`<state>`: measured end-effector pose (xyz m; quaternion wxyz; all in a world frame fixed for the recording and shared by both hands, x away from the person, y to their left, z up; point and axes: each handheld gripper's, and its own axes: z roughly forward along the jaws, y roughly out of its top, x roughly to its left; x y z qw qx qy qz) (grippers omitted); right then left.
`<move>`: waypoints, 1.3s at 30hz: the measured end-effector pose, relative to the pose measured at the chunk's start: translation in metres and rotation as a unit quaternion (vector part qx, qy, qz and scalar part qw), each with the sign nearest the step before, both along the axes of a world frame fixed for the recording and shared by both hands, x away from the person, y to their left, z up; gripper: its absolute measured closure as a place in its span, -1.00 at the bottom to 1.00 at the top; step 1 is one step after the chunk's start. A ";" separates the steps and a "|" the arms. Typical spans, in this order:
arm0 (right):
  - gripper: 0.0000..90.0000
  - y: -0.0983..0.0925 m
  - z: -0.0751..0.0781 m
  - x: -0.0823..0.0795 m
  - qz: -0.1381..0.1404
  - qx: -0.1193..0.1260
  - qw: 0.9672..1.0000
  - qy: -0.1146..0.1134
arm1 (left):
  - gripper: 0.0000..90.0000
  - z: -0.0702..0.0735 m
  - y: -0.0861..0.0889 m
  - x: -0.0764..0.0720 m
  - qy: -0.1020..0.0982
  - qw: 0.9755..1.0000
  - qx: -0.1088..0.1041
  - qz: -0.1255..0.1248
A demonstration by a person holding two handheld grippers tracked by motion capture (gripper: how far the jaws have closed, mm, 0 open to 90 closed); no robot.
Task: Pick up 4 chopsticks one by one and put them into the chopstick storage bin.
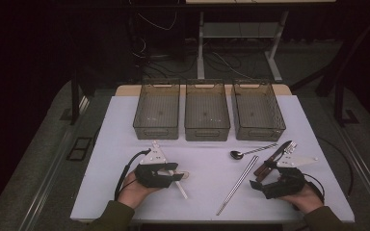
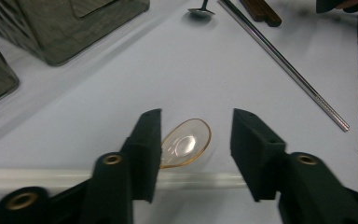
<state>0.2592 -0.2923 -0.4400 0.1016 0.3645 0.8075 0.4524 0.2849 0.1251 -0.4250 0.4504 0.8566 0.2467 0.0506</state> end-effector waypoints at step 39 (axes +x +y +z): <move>-0.95 -0.001 -0.001 0.000 -0.001 -0.002 1.000 0.002 | 0.98 -0.012 -0.022 -0.006 0.057 0.996 0.040 -0.061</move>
